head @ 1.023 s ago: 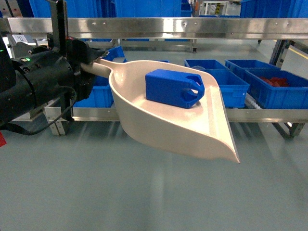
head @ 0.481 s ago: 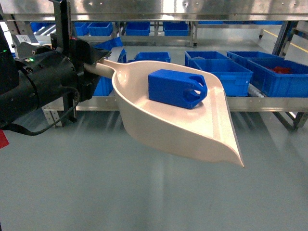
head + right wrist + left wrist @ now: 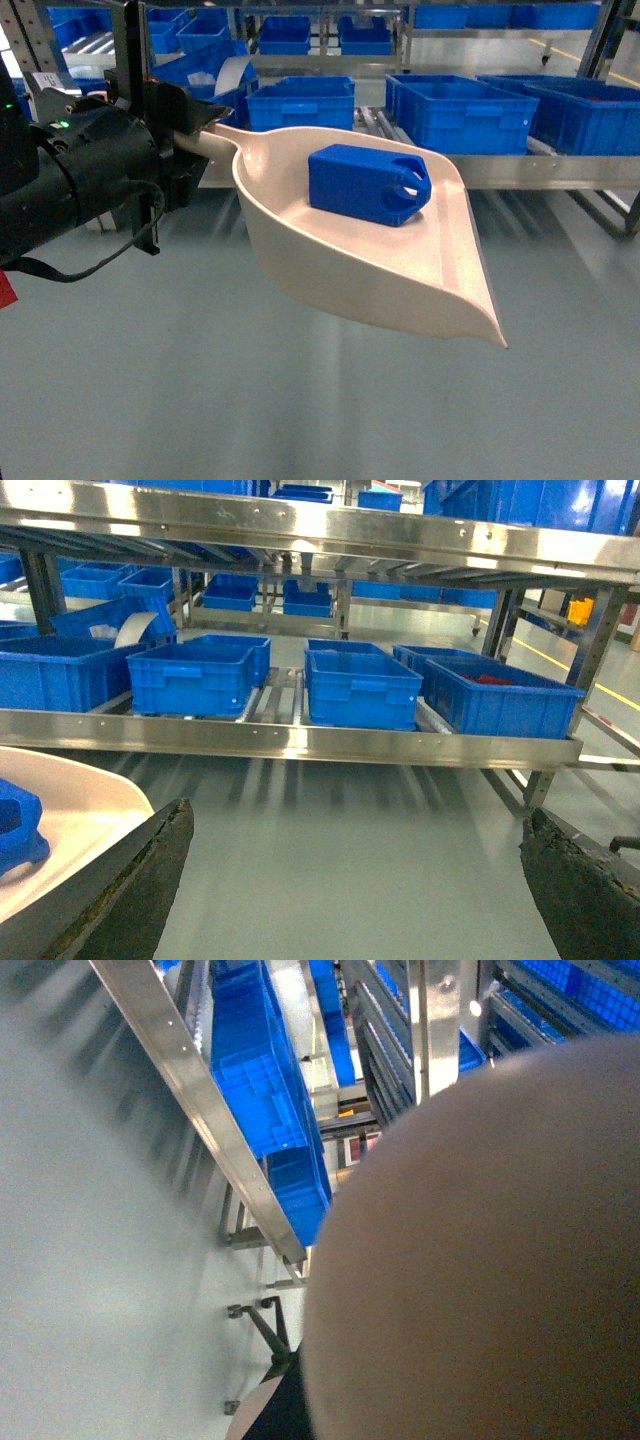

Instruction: Place part in tray to right shelf

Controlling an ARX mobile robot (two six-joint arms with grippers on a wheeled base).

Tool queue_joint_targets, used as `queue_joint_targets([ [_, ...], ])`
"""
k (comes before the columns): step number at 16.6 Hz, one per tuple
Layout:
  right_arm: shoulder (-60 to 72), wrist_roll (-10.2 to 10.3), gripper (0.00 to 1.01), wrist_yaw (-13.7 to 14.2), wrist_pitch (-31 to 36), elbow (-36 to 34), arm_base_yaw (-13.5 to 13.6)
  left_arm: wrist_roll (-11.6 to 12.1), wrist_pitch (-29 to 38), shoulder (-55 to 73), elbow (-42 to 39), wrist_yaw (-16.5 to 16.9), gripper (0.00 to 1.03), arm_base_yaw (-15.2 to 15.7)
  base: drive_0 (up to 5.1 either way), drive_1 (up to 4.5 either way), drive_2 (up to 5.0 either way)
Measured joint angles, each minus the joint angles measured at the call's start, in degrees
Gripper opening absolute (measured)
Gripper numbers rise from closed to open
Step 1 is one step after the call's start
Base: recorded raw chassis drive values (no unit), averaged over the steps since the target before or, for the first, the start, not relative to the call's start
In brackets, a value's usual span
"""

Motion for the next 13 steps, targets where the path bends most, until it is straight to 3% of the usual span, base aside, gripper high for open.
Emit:
queue_joint_targets([
  [13,0.0,0.0,0.98,0.0,-0.1,0.0,0.0,0.0,-0.3,0.0,-0.1,0.0,0.13,0.0,0.0,0.0,0.0],
])
